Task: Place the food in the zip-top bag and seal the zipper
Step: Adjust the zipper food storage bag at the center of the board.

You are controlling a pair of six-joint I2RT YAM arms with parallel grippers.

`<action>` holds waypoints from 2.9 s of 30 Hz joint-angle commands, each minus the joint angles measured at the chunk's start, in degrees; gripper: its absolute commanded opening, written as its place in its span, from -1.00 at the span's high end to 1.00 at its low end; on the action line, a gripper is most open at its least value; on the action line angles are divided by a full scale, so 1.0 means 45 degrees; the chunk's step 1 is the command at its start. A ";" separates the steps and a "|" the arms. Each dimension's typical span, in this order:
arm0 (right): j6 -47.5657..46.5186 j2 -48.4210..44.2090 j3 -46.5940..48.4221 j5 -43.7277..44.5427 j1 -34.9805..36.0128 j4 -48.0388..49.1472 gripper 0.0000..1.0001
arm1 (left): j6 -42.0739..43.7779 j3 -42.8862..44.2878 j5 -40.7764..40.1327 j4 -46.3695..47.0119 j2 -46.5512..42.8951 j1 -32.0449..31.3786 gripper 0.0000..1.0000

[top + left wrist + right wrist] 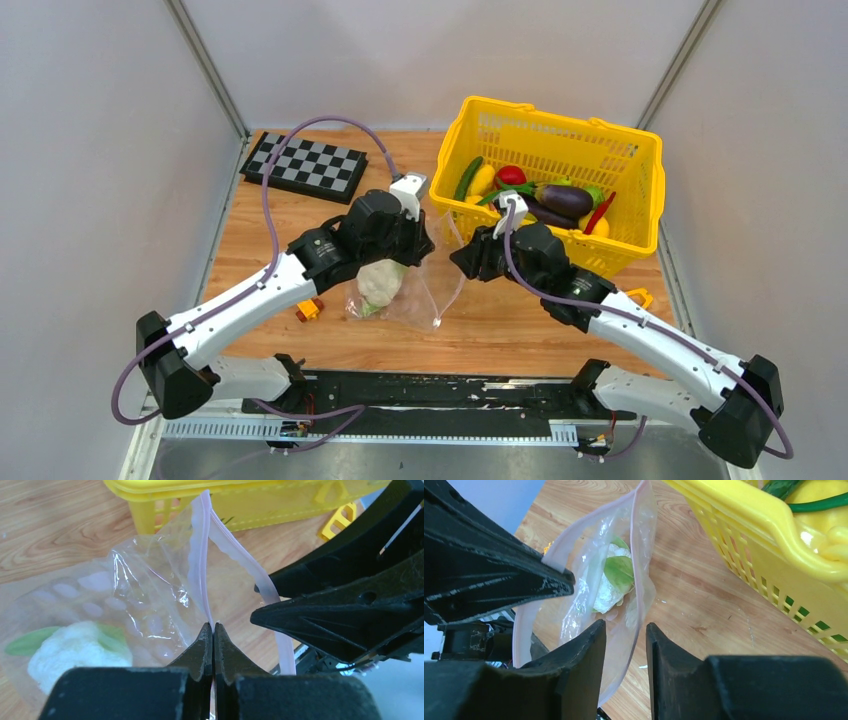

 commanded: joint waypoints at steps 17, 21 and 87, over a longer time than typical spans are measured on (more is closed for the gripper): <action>-0.0156 0.0563 0.0734 -0.0737 -0.0011 0.0736 1.00 | -0.0893 -0.0259 -0.0561 -0.1097 -0.0830 -0.0167 -0.06; -0.0019 0.0919 0.0741 -0.0871 -0.0011 0.0998 1.00 | -0.1178 0.0217 -0.1362 -0.2134 -0.0872 -0.0774 -0.17; -0.2690 0.6825 0.6244 -0.8240 -0.3044 -0.1513 0.58 | -0.0799 0.1641 -0.6628 -0.4497 -0.1377 -0.0837 1.00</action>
